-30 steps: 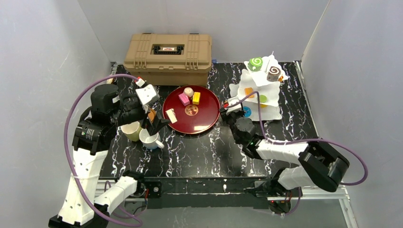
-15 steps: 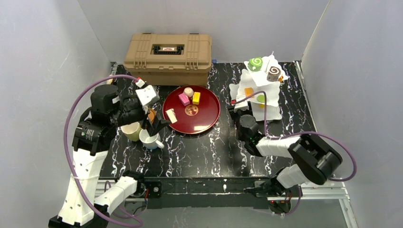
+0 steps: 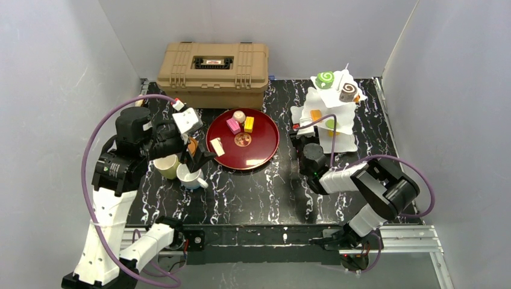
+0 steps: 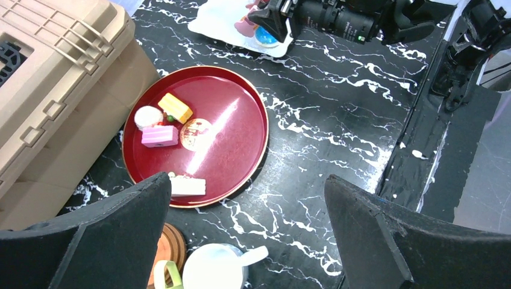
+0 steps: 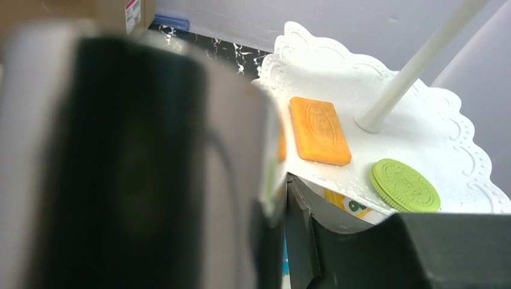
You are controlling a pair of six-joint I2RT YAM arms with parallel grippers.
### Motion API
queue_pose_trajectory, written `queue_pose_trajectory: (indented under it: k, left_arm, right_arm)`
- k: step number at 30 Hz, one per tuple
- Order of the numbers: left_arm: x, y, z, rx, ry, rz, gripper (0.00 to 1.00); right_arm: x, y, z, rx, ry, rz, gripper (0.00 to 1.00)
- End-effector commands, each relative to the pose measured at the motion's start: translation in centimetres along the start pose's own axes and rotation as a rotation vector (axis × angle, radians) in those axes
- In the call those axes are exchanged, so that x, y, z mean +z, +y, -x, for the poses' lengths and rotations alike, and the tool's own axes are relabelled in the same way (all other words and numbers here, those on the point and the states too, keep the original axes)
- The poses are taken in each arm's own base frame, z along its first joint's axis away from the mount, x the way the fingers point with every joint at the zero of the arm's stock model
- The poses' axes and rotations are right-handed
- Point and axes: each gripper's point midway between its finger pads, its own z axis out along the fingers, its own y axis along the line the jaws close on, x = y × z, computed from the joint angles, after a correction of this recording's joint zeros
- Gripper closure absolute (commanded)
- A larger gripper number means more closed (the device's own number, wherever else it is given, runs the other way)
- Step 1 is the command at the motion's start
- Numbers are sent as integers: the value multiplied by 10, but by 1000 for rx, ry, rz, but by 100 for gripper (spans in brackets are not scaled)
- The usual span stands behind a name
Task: Serve the afternoon tea
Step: Place the desert on the desert table.
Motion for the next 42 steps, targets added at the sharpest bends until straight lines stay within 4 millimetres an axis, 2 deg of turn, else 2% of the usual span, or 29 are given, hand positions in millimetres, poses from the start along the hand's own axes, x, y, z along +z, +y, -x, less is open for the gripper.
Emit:
queue_pose_trajectory:
  k: [1,3,4,5,6,14,19,28,34,42]
  left_arm:
    - [1,-5,-4,-15,5,-32,3]
    - [1,-6,-4,-13,5,-33,3]
    - [1,-6,-4,-13,6,-31,3]
    - [1,-6,-4,-12,6,-30,1]
    - [1,-5,-5,-10,6,-29,0]
    - [-1,-6,-5,-5,9,-27,1]
    - [-2,-7,-3,-2,3,-30,1]
    - [-3,-8,-3,4,4,-32,1]
    - [-3,-9,-2,5,0,-37,1]
    - [-2,-10,-3,-1,0,-43,1]
  right_arm:
    - [17,-7,42,107,-124,-56,58]
    - [21,-5,40,106,-123,-56,56]
    - [16,-20,76,168,-199,-78,54]
    - [24,-6,39,106,-123,-61,52]
    - [24,-5,36,104,-118,-61,50]
    - [19,-3,29,139,-104,-44,45]
    - [18,-2,31,140,-103,-30,35]
    - [14,-3,27,145,-89,-23,35]
    - [8,-8,22,142,-76,-30,29]
    - [-3,-15,15,171,-60,-36,29]
